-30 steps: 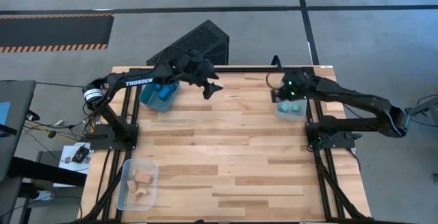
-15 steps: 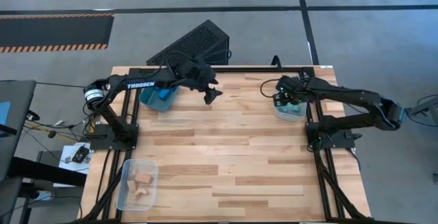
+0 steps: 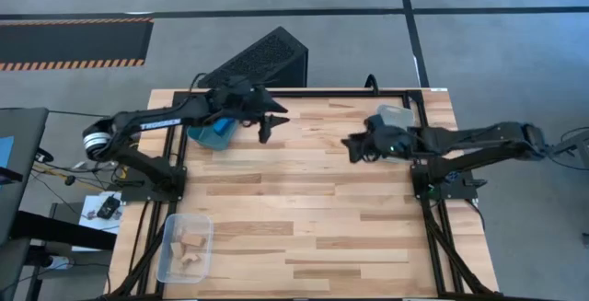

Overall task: Sort & place blocks by color
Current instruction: Return to Home Position

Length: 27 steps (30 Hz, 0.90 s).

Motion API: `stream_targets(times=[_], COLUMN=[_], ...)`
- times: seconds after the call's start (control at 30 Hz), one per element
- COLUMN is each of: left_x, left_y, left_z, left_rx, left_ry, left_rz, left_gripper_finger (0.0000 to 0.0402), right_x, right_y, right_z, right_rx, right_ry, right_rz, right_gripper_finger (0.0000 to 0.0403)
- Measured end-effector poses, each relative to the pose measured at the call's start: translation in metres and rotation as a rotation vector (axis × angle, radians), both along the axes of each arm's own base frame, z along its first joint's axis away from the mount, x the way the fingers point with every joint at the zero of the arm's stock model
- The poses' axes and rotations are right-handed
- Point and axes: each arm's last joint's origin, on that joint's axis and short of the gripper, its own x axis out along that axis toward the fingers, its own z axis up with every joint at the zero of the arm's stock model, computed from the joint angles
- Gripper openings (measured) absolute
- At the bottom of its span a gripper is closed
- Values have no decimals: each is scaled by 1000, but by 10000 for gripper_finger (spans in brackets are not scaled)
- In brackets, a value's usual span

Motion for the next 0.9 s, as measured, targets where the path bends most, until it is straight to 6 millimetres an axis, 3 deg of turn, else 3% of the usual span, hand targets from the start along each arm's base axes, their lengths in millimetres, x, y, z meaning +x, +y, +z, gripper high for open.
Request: stream_targets(times=[0.17, 0.27, 0.5, 0.73, 0.9], left_x=[-27, -45, -76, -86, -86], left_y=[-14, -19, -26, -34, -34], left_z=[-7, -5, -18, -48, -44], left_rx=[7, 92, 26, -134, -10], left_ry=[-115, -209, -310, -225, -249], left_rz=[-32, -106, -119, -137, -237], left_gripper_finger=[53, 12, 13, 9, 9], right_x=[10, 7, -10, -16, -15], right_y=[34, 42, 41, 41, 51], right_z=[11, 21, 46, 33, 33], right_rx=[-142, -248, -483, -558, -725], right_ry=[-86, -130, -211, -40, -234], right_rz=[226, 319, 470, 570, 810], right_gripper_finger=[80, 14, 13, 8, 4])
